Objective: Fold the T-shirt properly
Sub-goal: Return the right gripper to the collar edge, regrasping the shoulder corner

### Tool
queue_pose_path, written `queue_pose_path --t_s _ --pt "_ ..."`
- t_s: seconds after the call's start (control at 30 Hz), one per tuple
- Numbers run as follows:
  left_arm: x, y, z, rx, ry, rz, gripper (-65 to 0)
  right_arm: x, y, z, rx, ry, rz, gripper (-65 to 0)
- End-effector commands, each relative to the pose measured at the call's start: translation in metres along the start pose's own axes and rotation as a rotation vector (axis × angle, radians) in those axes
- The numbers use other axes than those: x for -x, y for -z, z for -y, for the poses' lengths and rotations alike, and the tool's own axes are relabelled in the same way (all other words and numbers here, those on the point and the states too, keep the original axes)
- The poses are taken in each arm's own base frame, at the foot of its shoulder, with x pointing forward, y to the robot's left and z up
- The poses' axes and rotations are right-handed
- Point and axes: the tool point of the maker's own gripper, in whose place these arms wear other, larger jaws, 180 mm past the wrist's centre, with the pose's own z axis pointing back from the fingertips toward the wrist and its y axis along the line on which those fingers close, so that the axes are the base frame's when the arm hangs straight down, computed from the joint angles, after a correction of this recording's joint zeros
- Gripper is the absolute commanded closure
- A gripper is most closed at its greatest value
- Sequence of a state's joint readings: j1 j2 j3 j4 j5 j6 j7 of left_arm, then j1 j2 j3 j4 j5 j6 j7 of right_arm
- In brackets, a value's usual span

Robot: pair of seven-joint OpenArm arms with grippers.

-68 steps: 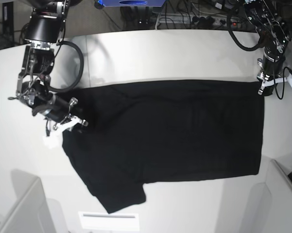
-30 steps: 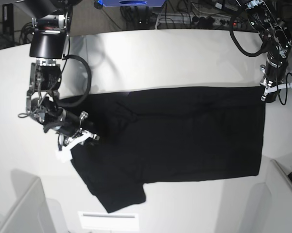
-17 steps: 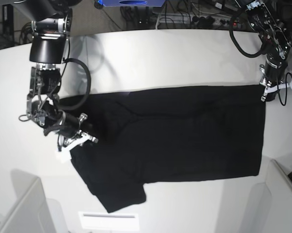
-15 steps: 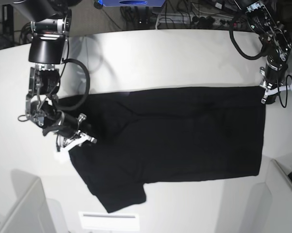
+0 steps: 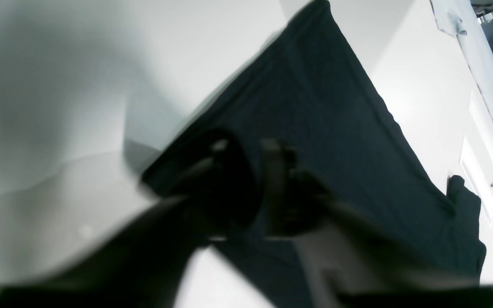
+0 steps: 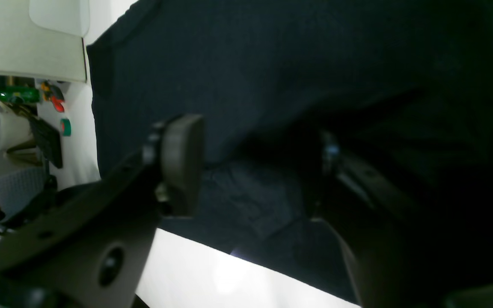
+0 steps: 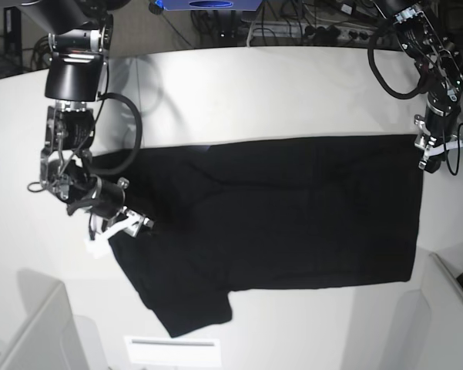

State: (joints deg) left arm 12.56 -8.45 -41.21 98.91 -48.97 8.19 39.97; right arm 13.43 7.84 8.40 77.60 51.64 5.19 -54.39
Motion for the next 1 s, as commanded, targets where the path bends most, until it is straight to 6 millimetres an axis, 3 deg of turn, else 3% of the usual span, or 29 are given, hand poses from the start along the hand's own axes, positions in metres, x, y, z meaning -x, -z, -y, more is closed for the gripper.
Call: queue_pose_path --t_s 0.0,0.1,0.17,0.37,0.53,0.7,0.9,0.97 --pt "-0.022 -0.001 0.010 0.030 0.021 0.057 -27.2 -0.020 -0.005 -0.010 -0.027 -0.019 0.050 -33.0" --pt "-0.026 0.002 0.017 0.046 0.015 0.070 -39.7 -0.025 -0.013 -0.001 -0.020 0.016 0.086 -29.9" --pt "-0.033 0.001 0.021 0.055 0.026 0.082 -44.1 -0.029 -0.020 0.003 -0.016 0.029 0.113 -29.0" --pt "-0.029 -0.005 0.016 0.047 0.047 0.072 -45.7 -0.023 -0.054 0.009 0.029 0.041 0.193 -25.5" --pt "-0.007 -0.025 -0.007 0.019 0.050 0.012 -46.6 0.005 -0.088 0.046 0.185 0.262 0.287 -26.1" --pt "0.006 -0.036 -0.059 -0.063 -0.101 -0.015 -46.7 0.040 -0.118 0.082 0.335 0.327 0.406 -33.9" --pt "0.024 -0.033 -0.074 -0.028 -0.056 -0.067 -45.7 0.085 -0.114 0.124 0.435 0.415 0.341 -34.7" --pt "0.028 -0.030 -0.080 -0.047 -0.030 -0.080 -45.7 0.090 -0.110 0.137 0.463 0.439 0.344 -34.7"
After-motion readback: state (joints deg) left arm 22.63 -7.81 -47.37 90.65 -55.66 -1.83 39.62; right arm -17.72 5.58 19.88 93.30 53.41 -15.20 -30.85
